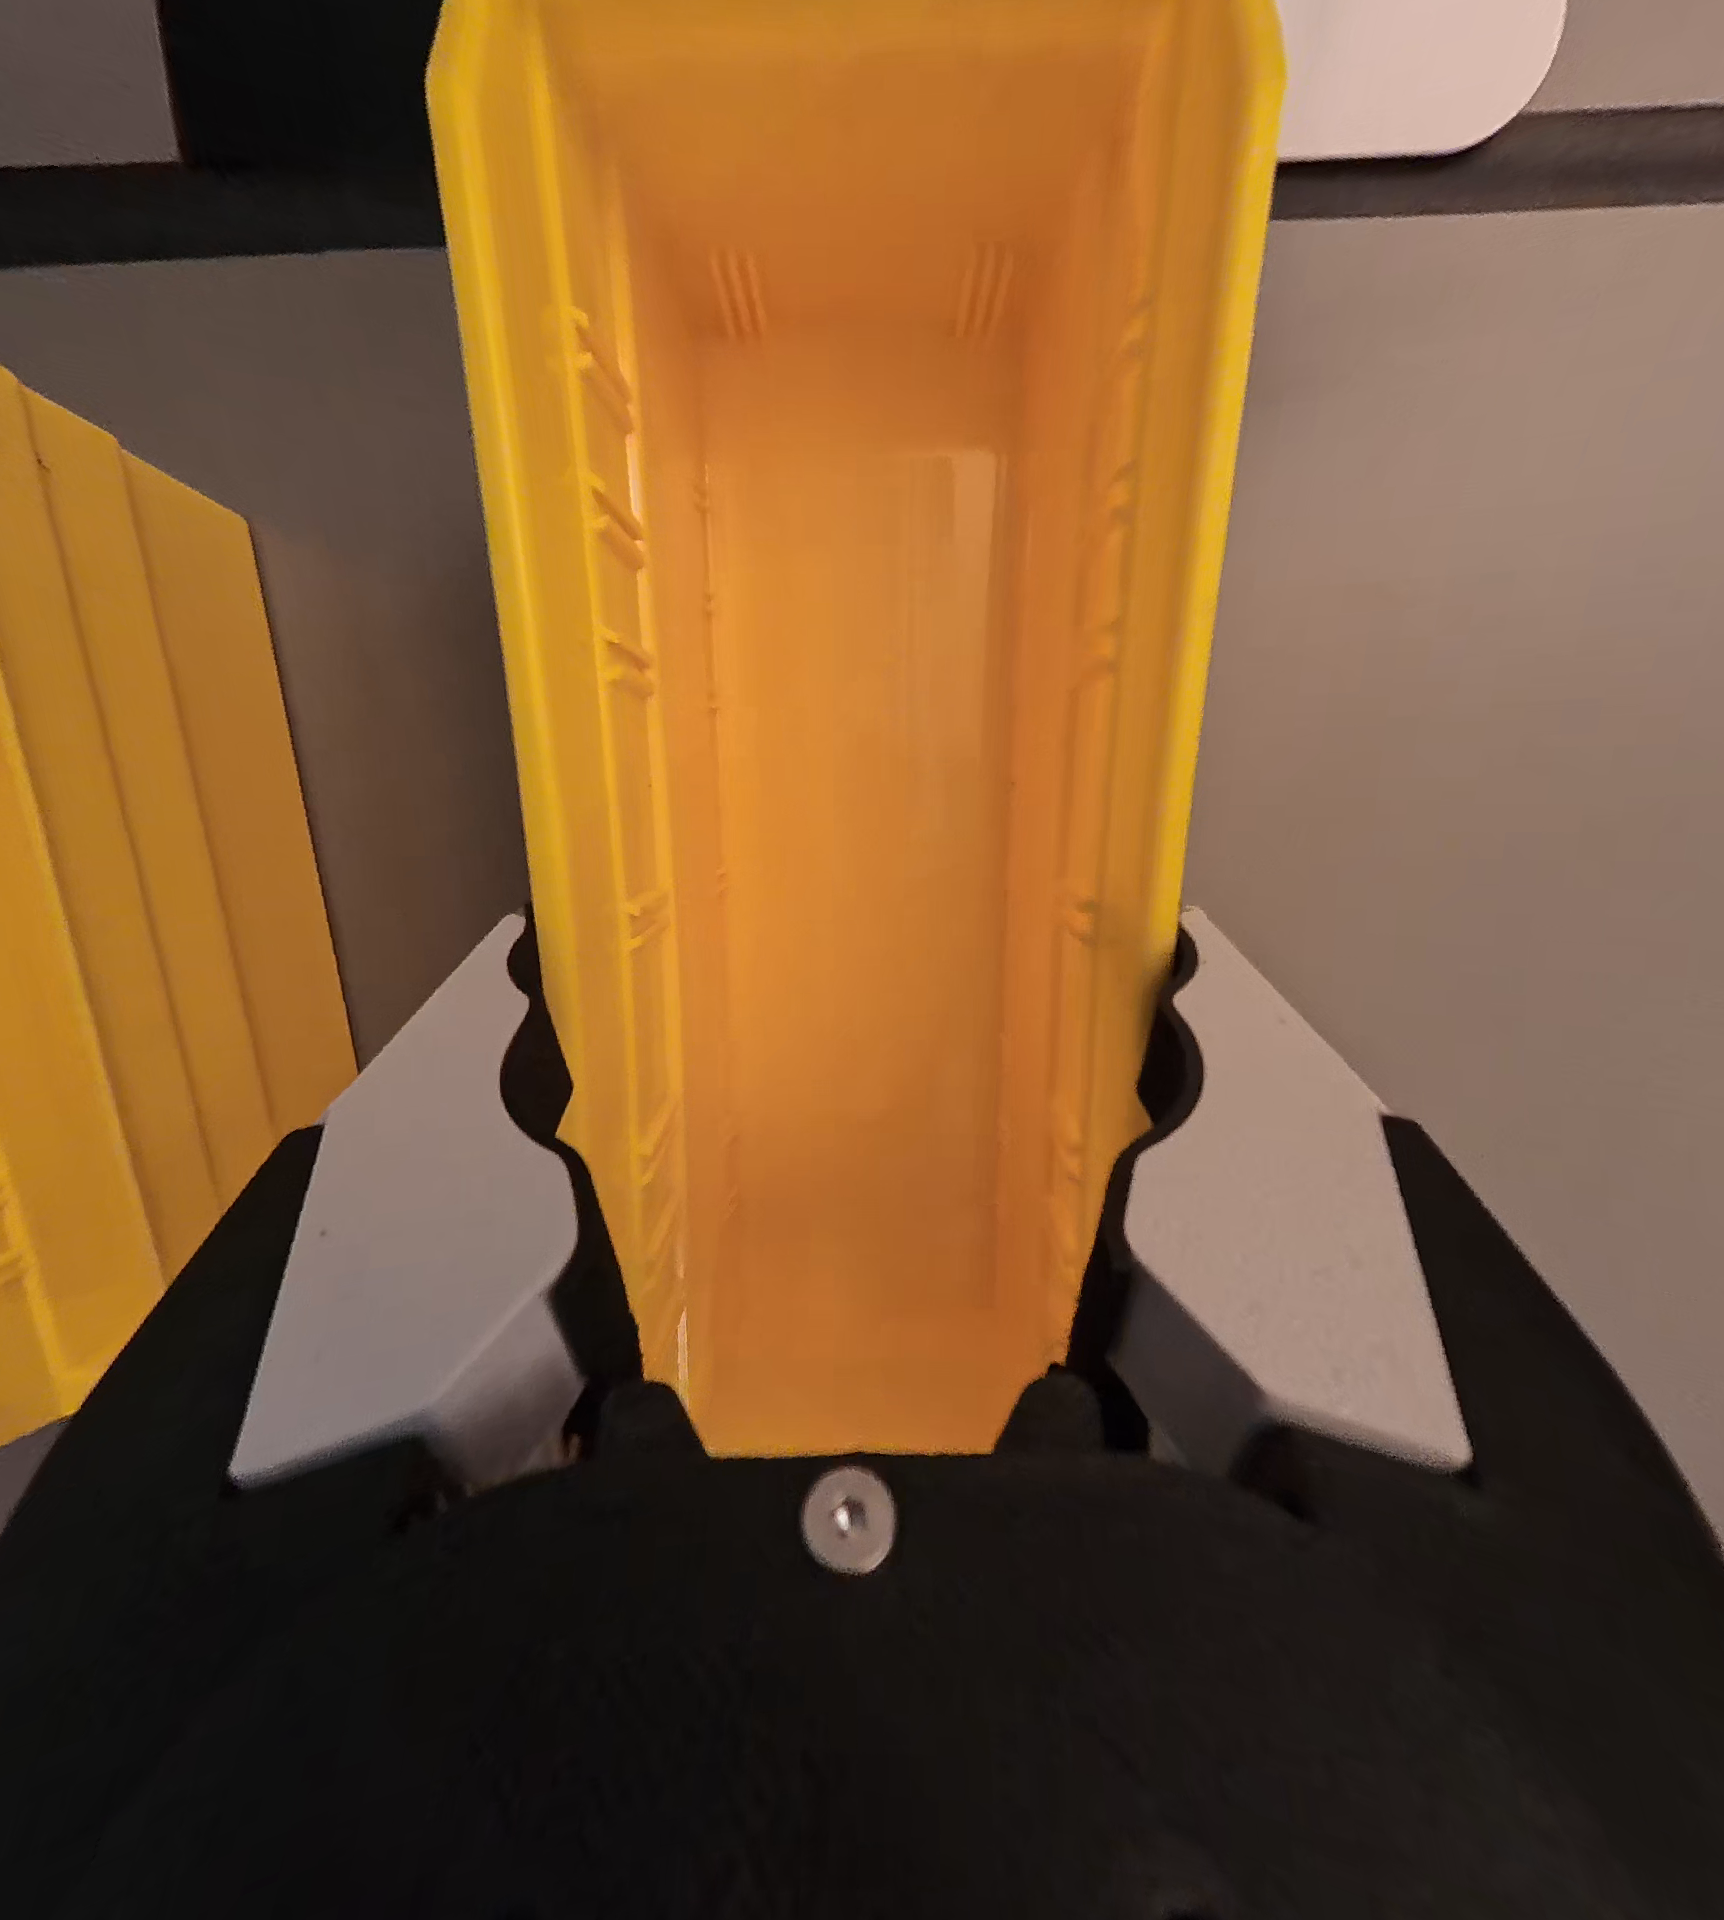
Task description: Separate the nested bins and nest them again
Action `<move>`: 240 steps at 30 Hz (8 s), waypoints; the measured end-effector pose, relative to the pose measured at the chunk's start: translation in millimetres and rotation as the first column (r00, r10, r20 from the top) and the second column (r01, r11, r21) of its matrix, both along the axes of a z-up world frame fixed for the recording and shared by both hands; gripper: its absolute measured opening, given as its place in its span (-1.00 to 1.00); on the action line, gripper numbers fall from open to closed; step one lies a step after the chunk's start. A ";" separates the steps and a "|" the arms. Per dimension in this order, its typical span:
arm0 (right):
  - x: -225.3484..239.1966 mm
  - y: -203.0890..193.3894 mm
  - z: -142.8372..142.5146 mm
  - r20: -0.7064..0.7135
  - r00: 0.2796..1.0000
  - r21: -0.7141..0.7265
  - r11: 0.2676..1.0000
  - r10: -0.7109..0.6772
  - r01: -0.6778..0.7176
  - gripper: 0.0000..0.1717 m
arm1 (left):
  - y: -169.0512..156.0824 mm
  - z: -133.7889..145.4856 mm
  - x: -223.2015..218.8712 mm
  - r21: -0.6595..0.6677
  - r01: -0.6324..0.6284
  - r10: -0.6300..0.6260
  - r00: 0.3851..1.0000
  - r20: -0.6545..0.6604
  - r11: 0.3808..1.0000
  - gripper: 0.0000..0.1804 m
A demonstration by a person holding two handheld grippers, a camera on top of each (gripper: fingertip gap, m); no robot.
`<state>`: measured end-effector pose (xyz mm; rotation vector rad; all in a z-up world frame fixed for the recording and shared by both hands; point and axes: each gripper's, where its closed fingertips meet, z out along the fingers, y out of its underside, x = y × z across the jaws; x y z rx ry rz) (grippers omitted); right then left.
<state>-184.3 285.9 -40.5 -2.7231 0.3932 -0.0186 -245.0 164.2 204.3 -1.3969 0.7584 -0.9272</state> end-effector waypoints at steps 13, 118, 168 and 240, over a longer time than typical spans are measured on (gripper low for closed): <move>-13.2 -13.8 14.2 -0.104 0.987 -0.078 0.989 0.120 -0.129 0.60 | 6.3 0.6 8.5 0.005 -0.037 0.037 0.999 0.004 0.999 -0.04; 351.0 -76.4 121.4 0.179 0.849 0.819 0.403 0.497 -0.409 0.34 | 90.0 -294.3 -179.7 -0.349 -0.895 -0.228 0.291 -0.929 0.279 0.40; 370.6 -86.6 119.5 -0.010 0.831 0.864 0.423 0.556 -0.272 0.31 | 92.6 -220.9 50.7 -0.354 -0.860 -0.021 0.372 -0.928 0.368 0.55; 351.3 -73.6 77.3 -0.007 0.809 0.755 0.534 0.588 -0.381 0.27 | 120.5 -201.9 63.4 -0.397 -0.787 0.073 0.484 -0.872 0.472 0.26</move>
